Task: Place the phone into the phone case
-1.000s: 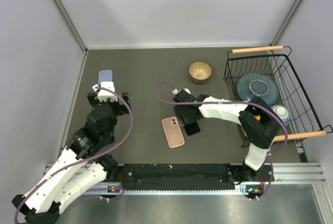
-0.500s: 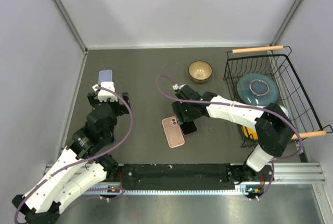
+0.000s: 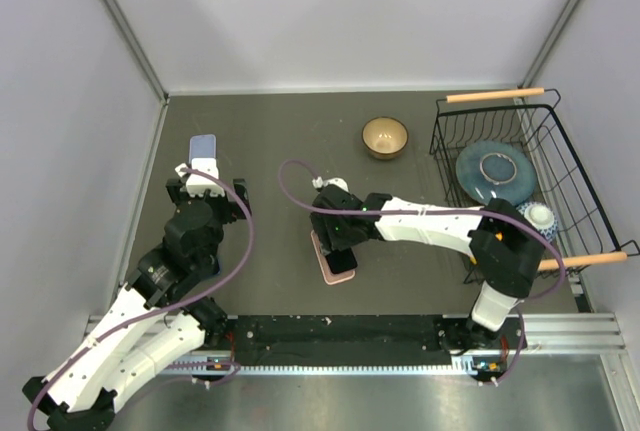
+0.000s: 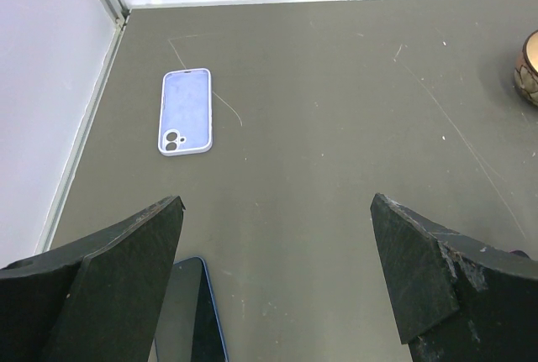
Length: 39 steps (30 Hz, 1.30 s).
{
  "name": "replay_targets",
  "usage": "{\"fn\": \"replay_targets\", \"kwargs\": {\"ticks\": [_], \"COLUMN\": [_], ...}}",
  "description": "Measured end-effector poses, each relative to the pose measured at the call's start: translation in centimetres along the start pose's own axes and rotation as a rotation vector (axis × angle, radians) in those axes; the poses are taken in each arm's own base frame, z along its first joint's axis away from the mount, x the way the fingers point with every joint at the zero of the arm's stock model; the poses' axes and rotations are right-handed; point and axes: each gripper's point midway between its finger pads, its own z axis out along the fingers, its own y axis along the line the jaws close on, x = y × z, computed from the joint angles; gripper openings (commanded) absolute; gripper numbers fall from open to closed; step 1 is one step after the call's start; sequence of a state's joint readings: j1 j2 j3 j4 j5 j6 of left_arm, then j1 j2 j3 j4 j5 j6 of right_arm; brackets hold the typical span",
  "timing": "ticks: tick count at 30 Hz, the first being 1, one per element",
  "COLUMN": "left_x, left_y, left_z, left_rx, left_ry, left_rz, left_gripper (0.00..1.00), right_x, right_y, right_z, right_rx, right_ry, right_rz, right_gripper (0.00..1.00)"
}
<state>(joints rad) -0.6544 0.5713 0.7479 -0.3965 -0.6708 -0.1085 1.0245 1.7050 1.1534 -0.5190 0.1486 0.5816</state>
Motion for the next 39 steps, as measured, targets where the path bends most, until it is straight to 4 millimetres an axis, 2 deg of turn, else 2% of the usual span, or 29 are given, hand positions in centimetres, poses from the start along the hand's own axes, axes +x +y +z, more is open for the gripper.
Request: {"fn": "replay_targets", "kwargs": {"ticks": [7, 11, 18, 28, 29, 31, 35, 39], "left_x": [0.0, -0.1, -0.1, -0.1, -0.1, -0.1, -0.1, -0.2], "left_y": [0.0, 0.0, 0.1, 0.1, 0.1, 0.1, 0.1, -0.2], "left_z": [0.0, -0.1, -0.1, -0.1, -0.1, -0.1, -0.1, -0.3], "left_rx": [0.0, 0.0, 0.001, 0.001, 0.001, 0.001, 0.001, 0.025], "left_ry": [0.0, -0.003, -0.005, -0.005, -0.005, -0.005, -0.005, -0.01], "left_rz": [0.0, -0.003, -0.004, -0.004, -0.004, -0.004, -0.004, -0.019], "left_gripper": [0.99, 0.99, 0.99, 0.99, 0.99, 0.99, 0.99, 0.99], "right_x": [0.1, 0.9, 1.2, 1.2, 1.2, 1.1, 0.9, 0.0], "right_y": [0.6, 0.5, 0.5, 0.6, 0.6, 0.7, 0.8, 0.7], "right_z": [0.6, 1.6, 2.0, 2.1, 2.1, 2.1, 1.8, 0.7], "right_rx": [0.013, 0.032, 0.055, 0.068, 0.067, 0.066, 0.062, 0.051], "right_ry": [-0.015, 0.007, 0.007, -0.005, -0.006, -0.008, -0.016, -0.048], "right_rz": [0.021, 0.026, 0.039, 0.074, 0.078, 0.085, 0.09, 0.084], "right_gripper": [0.52, 0.54, 0.68, 0.82, 0.88, 0.89, 0.84, 0.82]}}
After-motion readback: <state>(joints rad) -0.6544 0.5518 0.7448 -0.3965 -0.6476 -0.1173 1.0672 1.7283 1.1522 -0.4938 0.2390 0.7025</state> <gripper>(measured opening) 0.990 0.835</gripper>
